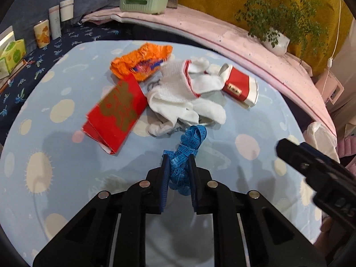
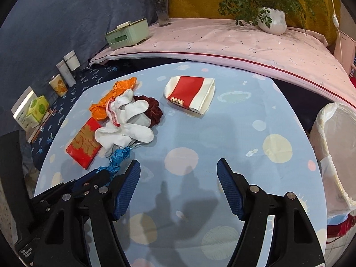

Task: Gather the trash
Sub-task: 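Grasp the blue tape measure with the left gripper while the right gripper grasps the white glove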

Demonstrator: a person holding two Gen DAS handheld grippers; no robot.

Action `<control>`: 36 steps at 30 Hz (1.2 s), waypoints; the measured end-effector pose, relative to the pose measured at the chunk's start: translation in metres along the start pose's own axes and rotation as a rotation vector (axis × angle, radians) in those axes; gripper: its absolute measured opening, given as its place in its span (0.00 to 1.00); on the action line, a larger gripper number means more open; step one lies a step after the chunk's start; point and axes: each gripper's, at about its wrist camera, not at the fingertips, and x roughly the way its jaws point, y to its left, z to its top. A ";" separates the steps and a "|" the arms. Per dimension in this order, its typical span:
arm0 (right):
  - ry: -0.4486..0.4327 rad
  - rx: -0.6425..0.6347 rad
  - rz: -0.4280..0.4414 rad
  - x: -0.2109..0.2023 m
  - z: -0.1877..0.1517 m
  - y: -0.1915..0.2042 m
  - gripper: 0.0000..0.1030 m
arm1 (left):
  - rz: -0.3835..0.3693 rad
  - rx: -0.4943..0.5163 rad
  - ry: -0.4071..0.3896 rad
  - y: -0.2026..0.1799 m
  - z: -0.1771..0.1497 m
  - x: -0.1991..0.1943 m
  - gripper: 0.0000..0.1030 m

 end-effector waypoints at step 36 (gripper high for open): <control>-0.017 -0.088 0.125 0.038 0.052 0.075 0.04 | 0.069 -0.075 -0.119 0.048 0.058 -0.049 0.15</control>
